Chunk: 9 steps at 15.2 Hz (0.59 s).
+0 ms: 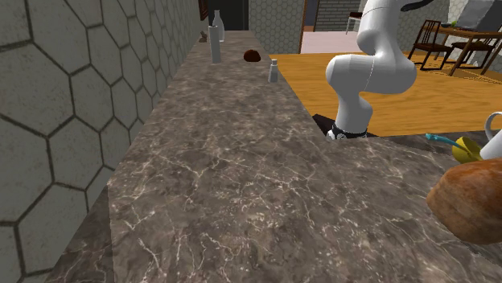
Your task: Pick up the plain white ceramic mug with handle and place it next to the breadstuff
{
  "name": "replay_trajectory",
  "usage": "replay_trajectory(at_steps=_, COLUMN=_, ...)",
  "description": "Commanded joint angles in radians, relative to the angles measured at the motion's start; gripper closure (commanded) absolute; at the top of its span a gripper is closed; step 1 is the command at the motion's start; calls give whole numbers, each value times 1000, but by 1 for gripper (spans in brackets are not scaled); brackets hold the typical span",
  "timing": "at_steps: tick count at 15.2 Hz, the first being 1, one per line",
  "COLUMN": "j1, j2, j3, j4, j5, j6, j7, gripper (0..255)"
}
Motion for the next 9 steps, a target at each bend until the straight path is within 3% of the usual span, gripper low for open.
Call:
replay_trajectory(at_steps=1, j1=0, j2=2, j3=0, j4=-5, j5=-2, j6=-6, j7=-1, gripper=255)
replay_trajectory(at_steps=5, j1=0, j2=2, j3=0, j4=-5, j5=-2, j6=-6, j7=0, gripper=255)
replay_trajectory(at_steps=6, j1=2, j2=1, j3=0, j4=-5, j5=-2, j6=-6, j7=0, gripper=0)
replay_trajectory(at_steps=9, j1=2, j2=1, j3=0, j4=-6, j5=-1, j6=-6, j7=0, gripper=0)
